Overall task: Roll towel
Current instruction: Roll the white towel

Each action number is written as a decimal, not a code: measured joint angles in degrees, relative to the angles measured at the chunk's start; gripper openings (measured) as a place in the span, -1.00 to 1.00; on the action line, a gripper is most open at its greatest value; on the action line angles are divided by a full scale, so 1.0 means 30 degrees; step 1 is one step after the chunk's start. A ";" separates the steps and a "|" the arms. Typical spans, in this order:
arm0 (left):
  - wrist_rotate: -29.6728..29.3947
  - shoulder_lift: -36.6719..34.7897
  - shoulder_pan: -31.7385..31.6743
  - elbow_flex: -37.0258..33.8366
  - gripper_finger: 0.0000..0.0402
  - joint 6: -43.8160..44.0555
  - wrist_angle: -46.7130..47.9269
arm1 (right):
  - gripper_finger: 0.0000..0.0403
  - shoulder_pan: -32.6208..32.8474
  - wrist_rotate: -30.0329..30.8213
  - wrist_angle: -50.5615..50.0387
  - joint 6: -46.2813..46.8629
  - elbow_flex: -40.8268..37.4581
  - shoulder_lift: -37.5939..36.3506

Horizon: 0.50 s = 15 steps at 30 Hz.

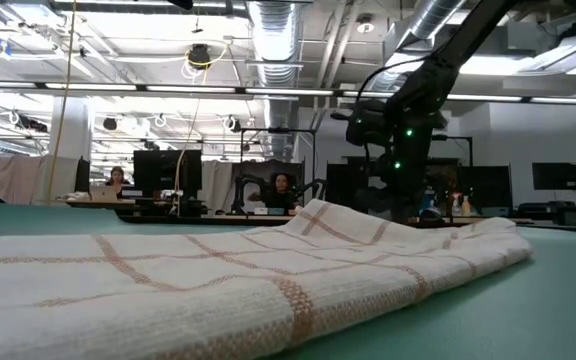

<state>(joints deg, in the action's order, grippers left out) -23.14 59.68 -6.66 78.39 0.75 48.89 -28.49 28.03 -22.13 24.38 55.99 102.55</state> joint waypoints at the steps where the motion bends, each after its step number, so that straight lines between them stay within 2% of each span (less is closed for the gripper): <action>1: 0.0002 0.0000 0.0000 0.0000 -1.00 -0.0007 0.0020 | -0.97 0.0017 0.0013 -0.0002 -0.0041 0.0176 0.0287; 8: 0.0084 0.0000 -0.0002 0.0000 -1.00 -0.0111 0.0048 | -0.97 0.0014 -0.0202 -0.0577 -0.1767 0.3709 0.2917; 15: 0.0085 0.0000 -0.0007 0.0000 -1.00 -0.0153 0.0046 | -0.97 0.0196 -0.2962 -0.3689 -0.5667 1.1155 0.6868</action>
<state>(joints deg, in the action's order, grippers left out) -22.88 59.68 -6.68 78.39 0.30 49.03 -27.90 19.14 -33.20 7.38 89.46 123.16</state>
